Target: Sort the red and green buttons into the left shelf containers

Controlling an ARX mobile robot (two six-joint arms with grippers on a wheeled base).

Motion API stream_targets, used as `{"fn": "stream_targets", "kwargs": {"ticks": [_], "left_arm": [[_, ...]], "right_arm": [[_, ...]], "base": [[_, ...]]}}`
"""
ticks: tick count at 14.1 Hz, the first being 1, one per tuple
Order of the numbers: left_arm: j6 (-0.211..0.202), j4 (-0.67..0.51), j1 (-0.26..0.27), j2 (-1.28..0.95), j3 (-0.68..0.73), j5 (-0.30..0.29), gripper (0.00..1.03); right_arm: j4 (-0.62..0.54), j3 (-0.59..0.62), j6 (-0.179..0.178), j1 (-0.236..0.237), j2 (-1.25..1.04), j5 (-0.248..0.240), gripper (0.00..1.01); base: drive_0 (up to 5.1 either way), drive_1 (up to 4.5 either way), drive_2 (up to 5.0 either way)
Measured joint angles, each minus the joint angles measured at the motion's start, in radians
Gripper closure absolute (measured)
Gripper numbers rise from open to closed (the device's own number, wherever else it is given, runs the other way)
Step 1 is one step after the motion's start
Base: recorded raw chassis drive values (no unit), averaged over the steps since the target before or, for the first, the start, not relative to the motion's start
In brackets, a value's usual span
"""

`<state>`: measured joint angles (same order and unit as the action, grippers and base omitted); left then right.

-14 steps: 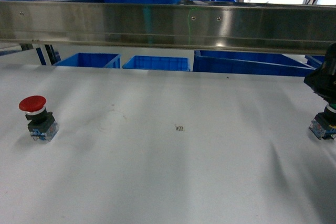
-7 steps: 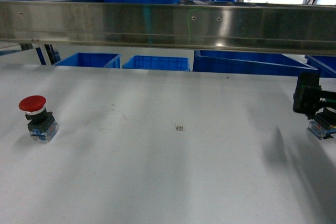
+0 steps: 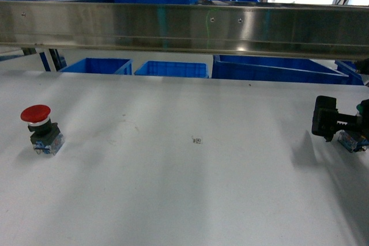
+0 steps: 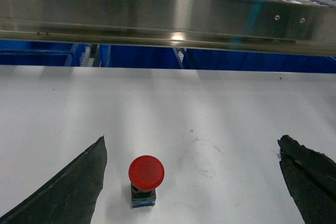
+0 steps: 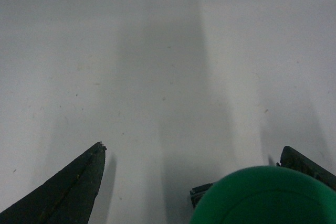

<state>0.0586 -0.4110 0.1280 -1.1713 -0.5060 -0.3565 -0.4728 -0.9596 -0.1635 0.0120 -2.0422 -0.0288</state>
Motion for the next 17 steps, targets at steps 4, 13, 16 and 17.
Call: {"fn": "stream_targets", "kwargs": {"ticks": [4, 13, 16, 17], "left_arm": [[0.0, 0.0, 0.0, 0.0, 0.0, 0.0, 0.05], [-0.003, 0.001, 0.0, 0.0, 0.0, 0.0, 0.05], [-0.003, 0.0, 0.0, 0.0, 0.0, 0.0, 0.05], [-0.006, 0.018, 0.0, -0.001, -0.001, 0.008, 0.05]], "right_arm": [[0.006, -0.013, 0.0, 0.001, -0.026, -0.001, 0.22], [-0.114, 0.112, 0.008, 0.023, 0.064, -0.013, 0.74], [-0.103, 0.302, -0.051, 0.068, 0.451, 0.093, 0.74], [-0.043, 0.357, -0.102, 0.065, 0.612, 0.164, 0.74]], "base": [[0.0, 0.0, 0.0], [0.0, 0.0, 0.0], [0.0, 0.0, 0.0], [0.0, 0.0, 0.0]]}}
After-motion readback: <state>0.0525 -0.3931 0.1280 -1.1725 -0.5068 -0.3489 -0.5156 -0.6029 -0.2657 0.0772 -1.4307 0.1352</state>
